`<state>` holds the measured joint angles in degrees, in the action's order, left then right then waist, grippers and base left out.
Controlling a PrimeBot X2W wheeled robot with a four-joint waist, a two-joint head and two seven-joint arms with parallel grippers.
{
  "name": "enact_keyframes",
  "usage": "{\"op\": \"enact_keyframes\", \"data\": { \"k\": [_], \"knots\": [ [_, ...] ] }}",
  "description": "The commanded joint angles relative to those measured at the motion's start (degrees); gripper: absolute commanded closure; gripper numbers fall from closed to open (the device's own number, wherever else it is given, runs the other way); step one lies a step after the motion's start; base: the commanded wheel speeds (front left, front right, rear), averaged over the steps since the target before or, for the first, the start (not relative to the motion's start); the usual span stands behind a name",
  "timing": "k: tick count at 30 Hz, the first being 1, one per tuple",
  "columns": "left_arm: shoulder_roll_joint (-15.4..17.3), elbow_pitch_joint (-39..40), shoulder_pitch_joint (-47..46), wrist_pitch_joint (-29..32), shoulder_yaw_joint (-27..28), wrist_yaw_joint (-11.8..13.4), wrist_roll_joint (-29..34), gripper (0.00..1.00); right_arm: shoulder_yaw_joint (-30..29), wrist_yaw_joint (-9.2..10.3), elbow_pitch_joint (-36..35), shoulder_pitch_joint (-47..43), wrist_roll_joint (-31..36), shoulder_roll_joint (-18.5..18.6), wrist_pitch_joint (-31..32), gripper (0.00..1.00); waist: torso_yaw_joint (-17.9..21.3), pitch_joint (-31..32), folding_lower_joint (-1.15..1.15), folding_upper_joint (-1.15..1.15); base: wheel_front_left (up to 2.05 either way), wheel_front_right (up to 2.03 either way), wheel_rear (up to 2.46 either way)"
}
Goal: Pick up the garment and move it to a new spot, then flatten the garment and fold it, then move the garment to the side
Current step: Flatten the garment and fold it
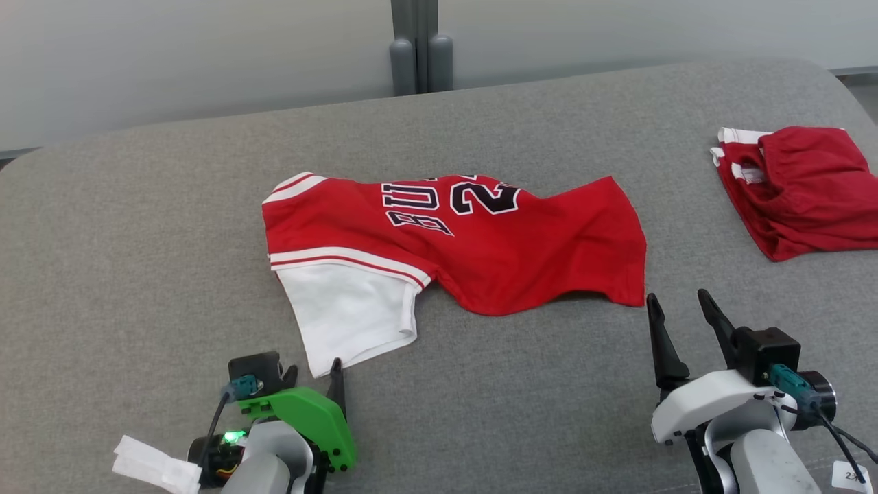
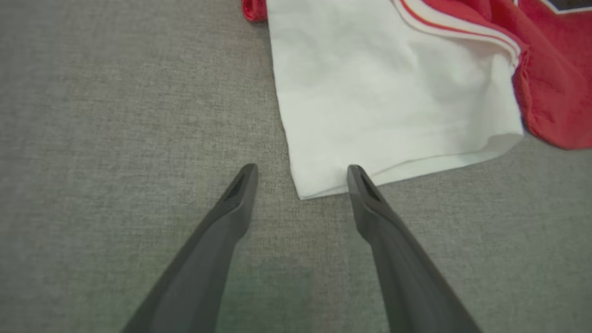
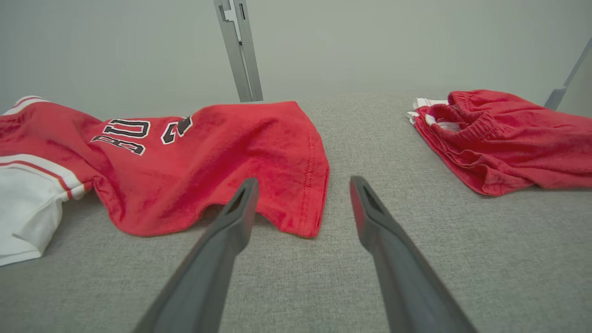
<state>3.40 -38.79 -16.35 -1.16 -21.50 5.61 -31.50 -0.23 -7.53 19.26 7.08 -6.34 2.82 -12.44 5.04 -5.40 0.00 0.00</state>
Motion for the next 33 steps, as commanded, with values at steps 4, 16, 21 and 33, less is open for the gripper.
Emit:
{"op": "enact_keyframes", "data": {
  "k": [4, 16, 21, 33],
  "knots": [
    [-0.1, -2.8, -2.0, 0.7, -0.5, 0.8, -1.1, 0.55, 0.1, 0.09, 2.0, 2.2, 1.4, 0.1, 0.4, 0.0, 1.4, -2.1, 0.0, 0.0, 0.0, 0.0, 0.0],
    [-0.3, -2.2, -3.4, -3.4, -3.0, -0.3, -2.4, 1.0, -5.9, 0.09, 16.1, 11.2, 6.1, 0.1, 5.5, 0.0, -3.3, -3.1, 0.0, 0.0, 0.0, 0.0, 0.0],
    [-0.3, -0.1, -2.5, -5.1, -4.0, -0.1, -2.4, 1.0, -8.3, 0.09, 23.9, 14.6, 7.5, 0.2, 6.6, 0.0, -5.9, -2.9, 0.0, 0.0, 0.0, 0.0, 0.0],
    [1.6, 3.9, 0.8, -6.3, -3.7, 1.3, -2.6, 1.0, -9.0, 0.11, 36.8, 19.3, 7.2, 0.2, 3.8, 1.0, -7.1, -1.3, 0.0, 0.0, 0.0, 0.0, 0.0]
  ]
}}
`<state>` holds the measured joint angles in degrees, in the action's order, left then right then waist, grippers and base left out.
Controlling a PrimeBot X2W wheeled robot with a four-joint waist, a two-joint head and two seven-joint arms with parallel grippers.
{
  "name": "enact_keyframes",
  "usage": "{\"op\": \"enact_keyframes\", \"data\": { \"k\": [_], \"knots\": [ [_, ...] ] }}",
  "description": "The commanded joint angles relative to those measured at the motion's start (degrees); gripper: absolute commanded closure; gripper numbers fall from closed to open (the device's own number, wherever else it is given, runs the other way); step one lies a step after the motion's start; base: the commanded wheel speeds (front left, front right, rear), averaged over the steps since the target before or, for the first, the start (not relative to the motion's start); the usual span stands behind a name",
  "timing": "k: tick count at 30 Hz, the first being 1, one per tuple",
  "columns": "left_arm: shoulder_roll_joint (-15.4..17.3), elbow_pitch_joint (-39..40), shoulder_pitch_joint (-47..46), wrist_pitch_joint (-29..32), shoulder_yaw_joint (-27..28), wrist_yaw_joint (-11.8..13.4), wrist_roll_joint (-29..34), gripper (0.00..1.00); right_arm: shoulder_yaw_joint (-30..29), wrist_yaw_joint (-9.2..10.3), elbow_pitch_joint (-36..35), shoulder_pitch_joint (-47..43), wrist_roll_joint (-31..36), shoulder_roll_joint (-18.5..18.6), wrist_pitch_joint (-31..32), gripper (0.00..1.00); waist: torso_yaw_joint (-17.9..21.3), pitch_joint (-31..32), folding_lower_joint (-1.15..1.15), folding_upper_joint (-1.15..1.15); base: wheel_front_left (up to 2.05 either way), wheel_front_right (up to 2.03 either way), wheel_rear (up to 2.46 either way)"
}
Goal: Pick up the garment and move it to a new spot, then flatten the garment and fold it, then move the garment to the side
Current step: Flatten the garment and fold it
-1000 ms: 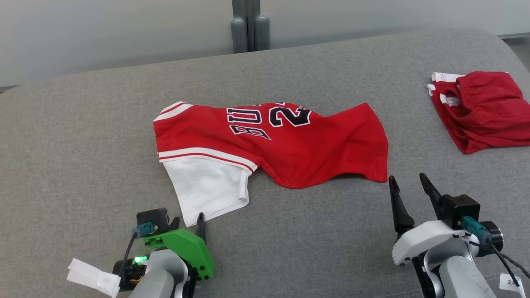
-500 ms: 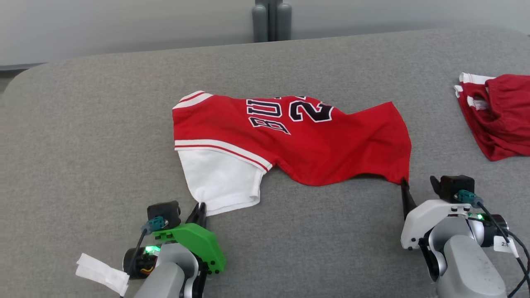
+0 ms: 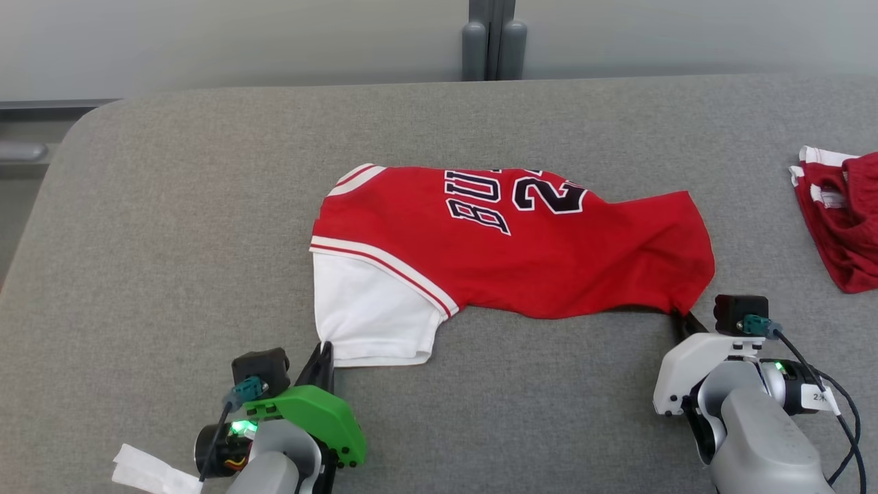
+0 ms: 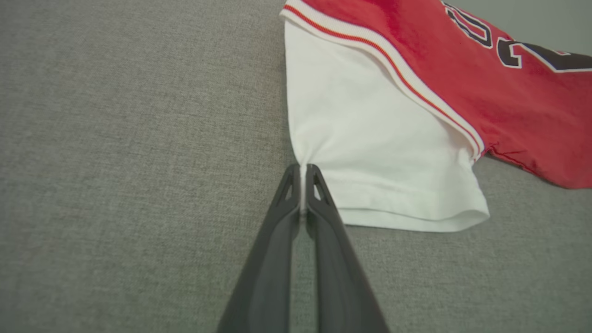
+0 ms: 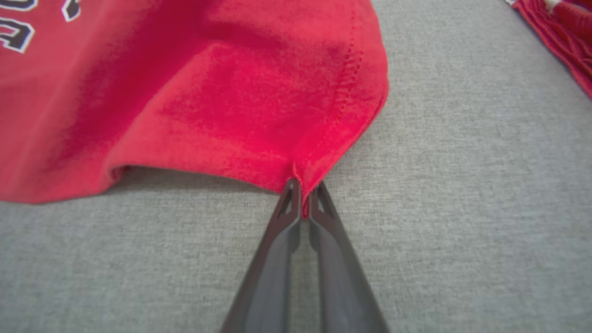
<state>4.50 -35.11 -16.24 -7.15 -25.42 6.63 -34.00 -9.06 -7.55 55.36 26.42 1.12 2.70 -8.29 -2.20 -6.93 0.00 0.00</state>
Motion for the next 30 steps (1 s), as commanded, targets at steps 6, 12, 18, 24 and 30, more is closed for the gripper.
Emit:
{"op": "enact_keyframes", "data": {
  "k": [6, 12, 18, 24, 30],
  "knots": [
    [1.7, 4.1, 1.7, -1.4, 0.7, 0.4, -0.3, 1.0, 1.6, 0.12, 2.1, 1.8, -3.9, 0.3, -4.7, 1.0, 1.3, 2.2, 0.0, 0.0, 0.0, 0.0, 0.0],
    [3.2, 13.6, 1.8, -4.2, 4.2, -0.4, -2.9, 1.0, 5.7, 0.12, -3.9, 1.9, -8.8, 0.3, -6.4, 1.0, 3.1, 5.9, 0.0, 0.0, 0.0, 0.0, 0.0],
    [5.8, 29.3, 1.7, -3.5, 8.7, -0.4, -6.0, 1.0, 8.1, 0.12, -20.4, -1.4, -10.4, 0.4, -6.4, 1.0, 4.9, 9.7, 0.0, 0.0, 0.0, 0.0, 0.0],
    [10.7, 48.4, 0.1, 0.0, 11.9, 2.1, -5.0, 1.0, 9.9, 0.12, -46.5, -7.2, -12.2, 1.6, 0.6, 1.0, 6.8, 12.1, 0.0, 0.0, 0.0, 0.0, 0.0],
    [16.2, 65.2, -3.0, 6.8, 13.9, 4.9, -2.4, 1.0, 8.3, 0.11, -73.1, -12.5, -12.5, 2.9, 10.6, 1.0, 8.9, 12.3, 0.0, 0.0, 0.0, 0.0, 0.0]
  ]
}}
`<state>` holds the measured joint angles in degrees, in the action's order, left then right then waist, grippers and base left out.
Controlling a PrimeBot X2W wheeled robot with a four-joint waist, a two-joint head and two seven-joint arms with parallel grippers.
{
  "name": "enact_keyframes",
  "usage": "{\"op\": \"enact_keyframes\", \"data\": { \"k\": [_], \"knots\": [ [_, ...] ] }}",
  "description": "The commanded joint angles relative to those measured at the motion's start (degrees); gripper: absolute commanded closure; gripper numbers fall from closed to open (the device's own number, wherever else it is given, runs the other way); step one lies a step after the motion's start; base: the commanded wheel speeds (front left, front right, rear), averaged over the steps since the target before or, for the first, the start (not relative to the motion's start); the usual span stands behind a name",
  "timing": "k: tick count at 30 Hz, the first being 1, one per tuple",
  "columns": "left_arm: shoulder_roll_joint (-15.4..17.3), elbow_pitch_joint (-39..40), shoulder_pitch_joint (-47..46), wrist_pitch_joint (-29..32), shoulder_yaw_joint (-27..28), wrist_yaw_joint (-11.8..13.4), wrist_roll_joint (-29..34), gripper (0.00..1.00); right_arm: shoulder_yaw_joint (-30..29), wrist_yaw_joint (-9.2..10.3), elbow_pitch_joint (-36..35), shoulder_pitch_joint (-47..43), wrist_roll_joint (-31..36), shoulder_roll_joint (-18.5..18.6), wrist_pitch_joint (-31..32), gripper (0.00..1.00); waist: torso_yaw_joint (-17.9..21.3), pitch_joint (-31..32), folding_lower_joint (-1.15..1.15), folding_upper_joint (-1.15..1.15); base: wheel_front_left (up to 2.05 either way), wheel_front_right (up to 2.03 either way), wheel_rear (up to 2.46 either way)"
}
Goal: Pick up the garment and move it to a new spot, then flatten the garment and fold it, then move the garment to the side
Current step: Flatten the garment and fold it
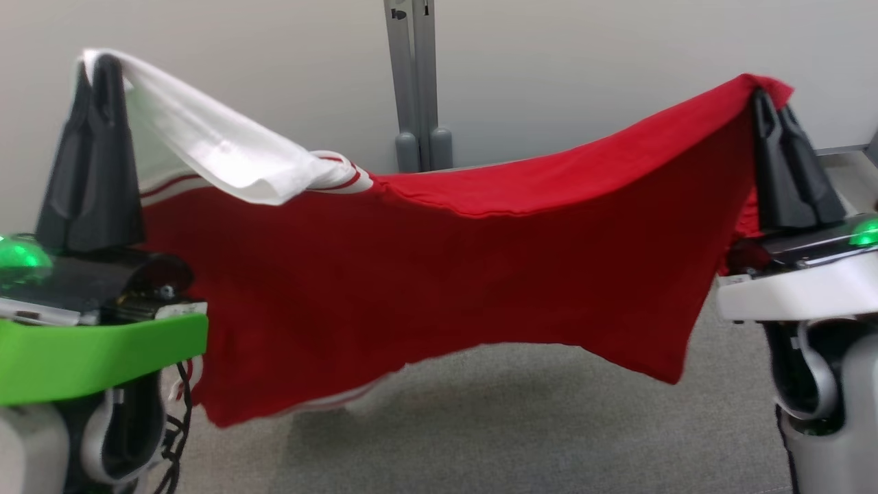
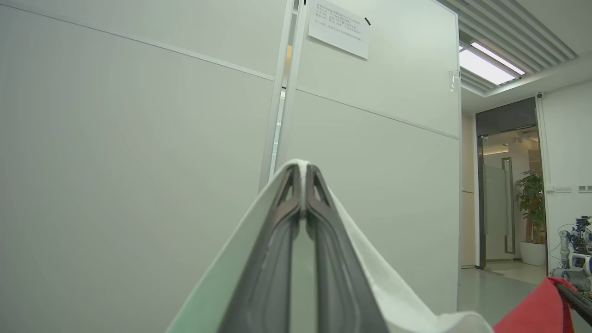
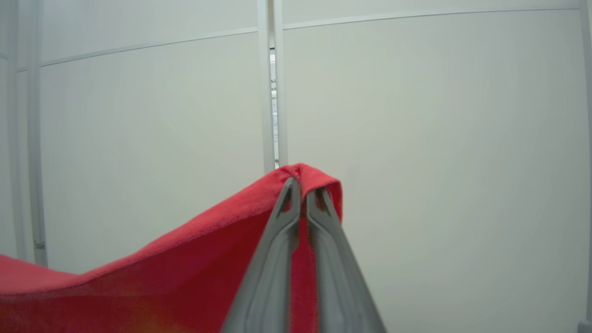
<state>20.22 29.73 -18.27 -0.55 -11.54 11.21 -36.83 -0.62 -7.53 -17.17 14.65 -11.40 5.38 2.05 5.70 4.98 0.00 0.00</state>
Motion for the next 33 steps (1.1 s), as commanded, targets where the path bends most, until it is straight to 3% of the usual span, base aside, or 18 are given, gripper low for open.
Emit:
{"op": "enact_keyframes", "data": {
  "k": [1, 7, 14, 20, 24, 30, 33],
  "knots": [
    [1.5, 2.7, -2.0, 1.7, 0.3, 0.6, 0.8, 1.0, -0.9, 0.09, -4.5, -1.3, 0.5, 0.6, 1.8, 1.0, 1.3, 0.3, 0.0, 0.0, 0.0, 0.0, 0.0],
    [5.7, 9.7, -6.7, 9.6, 0.1, 1.5, 2.1, 1.0, -2.5, 0.07, -16.1, -3.2, 1.9, 2.1, 8.4, 1.0, 2.8, -1.6, 0.0, 0.0, 0.0, 0.0, 0.0],
    [5.9, 5.1, -11.4, 13.7, -1.7, 0.6, 0.7, 1.0, -2.5, 0.05, -12.8, -1.3, 1.1, 3.1, 9.9, 1.0, 2.7, -8.9, 0.0, 0.0, 0.0, 0.0, 0.0],
    [6.7, -7.7, -22.5, 14.9, -4.0, -4.0, 1.4, 1.0, 1.4, 0.06, 1.5, 12.8, 1.2, 5.9, 7.8, 1.0, 1.8, -18.0, 0.0, 0.0, 0.0, 0.0, 0.0],
    [5.5, -21.4, -36.2, 12.3, -5.3, -7.4, 4.7, 1.0, 3.8, 0.08, 16.7, 27.8, 4.3, 7.3, 4.6, 1.0, 0.8, -20.9, 0.0, 0.0, 0.0, 0.0, 0.0],
    [-0.7, -44.1, -54.0, 0.6, -8.1, -11.1, 9.5, 1.0, 2.3, 0.08, 40.7, 47.3, 11.8, 4.0, -3.7, 1.0, -2.2, -21.0, 0.0, 0.0, 0.0, 0.0, 0.0],
    [-3.9, -52.1, -57.0, -4.2, -9.2, -12.7, 9.7, 1.0, 1.0, 0.08, 49.5, 51.7, 15.4, 1.8, -7.1, 1.0, -3.3, -21.8, 0.0, 0.0, 0.0, 0.0, 0.0]
  ]
}}
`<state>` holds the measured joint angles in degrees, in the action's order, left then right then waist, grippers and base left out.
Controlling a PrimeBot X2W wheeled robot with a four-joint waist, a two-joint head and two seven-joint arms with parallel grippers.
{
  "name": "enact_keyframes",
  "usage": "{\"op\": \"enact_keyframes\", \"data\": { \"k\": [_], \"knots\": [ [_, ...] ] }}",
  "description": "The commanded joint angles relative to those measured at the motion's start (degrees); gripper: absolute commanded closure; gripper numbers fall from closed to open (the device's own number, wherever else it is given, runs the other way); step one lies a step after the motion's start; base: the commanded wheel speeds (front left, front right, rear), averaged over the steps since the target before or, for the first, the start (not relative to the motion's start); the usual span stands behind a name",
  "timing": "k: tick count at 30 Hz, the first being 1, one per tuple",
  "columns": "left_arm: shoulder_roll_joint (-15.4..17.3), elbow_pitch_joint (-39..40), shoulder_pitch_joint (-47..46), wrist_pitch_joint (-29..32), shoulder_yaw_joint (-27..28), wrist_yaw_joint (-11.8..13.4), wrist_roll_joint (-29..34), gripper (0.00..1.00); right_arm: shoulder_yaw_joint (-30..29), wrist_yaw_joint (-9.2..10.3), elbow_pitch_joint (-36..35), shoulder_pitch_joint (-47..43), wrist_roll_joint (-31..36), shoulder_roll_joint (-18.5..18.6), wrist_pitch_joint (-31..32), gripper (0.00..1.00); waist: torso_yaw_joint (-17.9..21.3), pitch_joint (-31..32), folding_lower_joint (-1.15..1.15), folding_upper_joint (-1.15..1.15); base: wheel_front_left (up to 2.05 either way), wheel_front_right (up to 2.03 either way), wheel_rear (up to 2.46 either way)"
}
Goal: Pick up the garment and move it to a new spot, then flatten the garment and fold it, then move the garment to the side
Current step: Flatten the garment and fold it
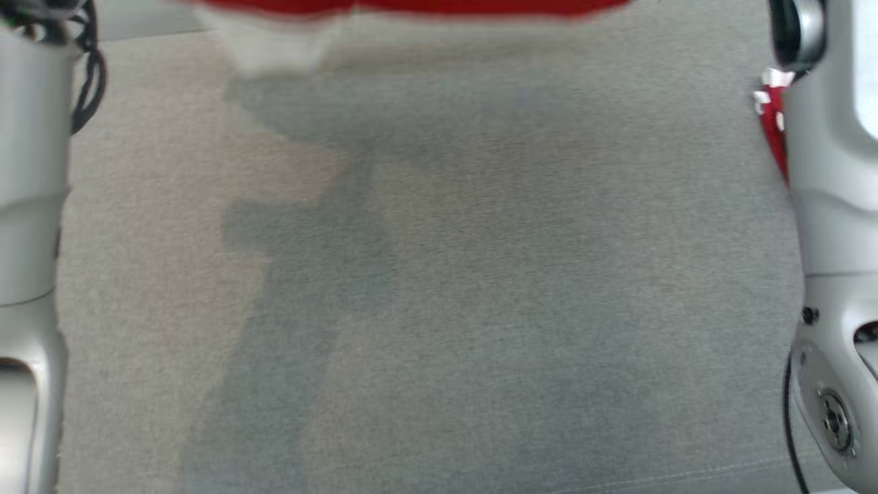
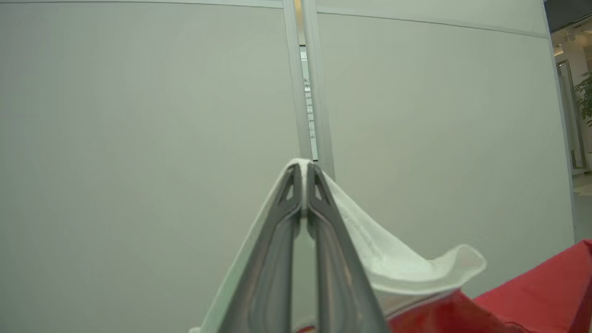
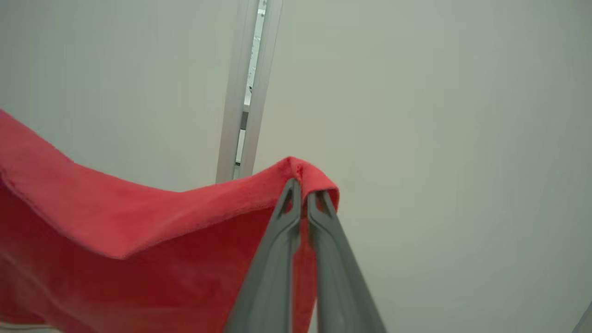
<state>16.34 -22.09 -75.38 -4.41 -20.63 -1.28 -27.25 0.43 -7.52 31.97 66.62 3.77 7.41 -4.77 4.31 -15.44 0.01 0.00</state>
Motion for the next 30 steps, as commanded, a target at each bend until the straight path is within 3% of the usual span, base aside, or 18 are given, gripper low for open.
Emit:
{"op": "enact_keyframes", "data": {
  "k": [1, 8, 15, 22, 30],
  "knots": [
    [-1.0, -2.8, 0.2, -1.9, -0.6, -0.8, 0.1, 1.0, -0.4, 0.07, 3.3, 0.4, 1.4, -0.8, -1.5, 1.0, -2.5, -1.8, -0.01, 0.0, 0.0, 0.0, 0.0],
    [-5.5, -15.6, 7.7, -7.8, -3.1, -3.2, -1.6, 1.0, -3.8, 0.08, 18.8, -0.2, 6.6, -2.3, -7.2, 1.0, -6.0, -7.0, -0.01, 0.0, 0.0, 0.0, 0.0],
    [-7.8, -21.4, 16.0, -10.6, -3.0, -4.8, -3.4, 1.0, -9.2, 0.08, 27.2, -3.2, 9.5, -2.8, -10.1, 1.0, -7.0, -11.5, -0.01, 0.0, 0.0, 0.0, 0.0],
    [-7.6, -15.8, 25.1, -10.8, 1.4, -5.8, -5.0, 1.0, -10.2, 0.08, 27.2, -7.0, 6.7, -3.5, -10.4, 1.0, -6.0, -9.8, -0.01, 0.0, 0.0, 0.0, 0.0],
    [-7.4, -7.2, 37.1, -10.8, 3.8, -6.2, -6.4, 1.0, -6.4, 0.08, 23.6, -14.3, -2.4, -4.2, -10.4, 1.0, -5.1, -4.8, -0.01, 0.0, 0.0, 0.0, 0.0]
  ]
}}
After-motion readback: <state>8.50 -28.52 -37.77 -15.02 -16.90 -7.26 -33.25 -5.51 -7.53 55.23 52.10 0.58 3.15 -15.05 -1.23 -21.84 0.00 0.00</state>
